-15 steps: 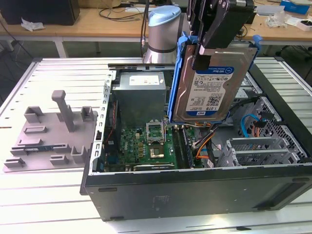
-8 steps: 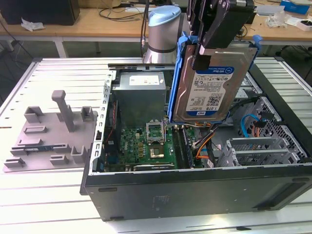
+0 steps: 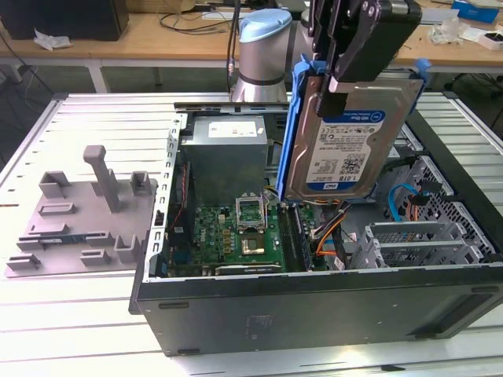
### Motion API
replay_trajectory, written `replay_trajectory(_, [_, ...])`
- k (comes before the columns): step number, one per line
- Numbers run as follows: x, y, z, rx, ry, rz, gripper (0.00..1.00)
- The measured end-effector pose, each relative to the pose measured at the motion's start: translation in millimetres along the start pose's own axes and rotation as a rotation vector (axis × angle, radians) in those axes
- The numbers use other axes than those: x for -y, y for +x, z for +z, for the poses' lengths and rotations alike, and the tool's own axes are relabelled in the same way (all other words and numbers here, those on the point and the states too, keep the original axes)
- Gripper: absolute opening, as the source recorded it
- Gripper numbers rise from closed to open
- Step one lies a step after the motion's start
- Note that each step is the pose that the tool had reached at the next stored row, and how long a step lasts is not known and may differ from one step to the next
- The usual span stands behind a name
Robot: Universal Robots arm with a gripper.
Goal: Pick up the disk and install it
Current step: 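Insert the disk into the insertion slot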
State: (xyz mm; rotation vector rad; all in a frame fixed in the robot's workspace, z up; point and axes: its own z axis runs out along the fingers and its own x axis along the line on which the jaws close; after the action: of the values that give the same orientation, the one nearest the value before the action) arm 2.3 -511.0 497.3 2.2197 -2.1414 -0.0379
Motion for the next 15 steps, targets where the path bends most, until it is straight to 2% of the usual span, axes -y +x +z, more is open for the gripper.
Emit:
replay_trajectory(3, [2.0,3.3,0.0,-0.0002,0.0072,0.000,0.37])
replay_trajectory(4, [3.0,4.7,-0.1,-0.0008,0.0200,0.001,0.37])
replay_trajectory(5, [3.6,5.2,0.0,-0.0010,0.0270,0.001,0.37])
replay_trajectory(6, [3.6,5.3,0.2,-0.0011,0.0304,0.001,0.37])
replay_trajectory(15, [2.4,5.4,0.4,-0.0002,0.0325,0.001,0.37])
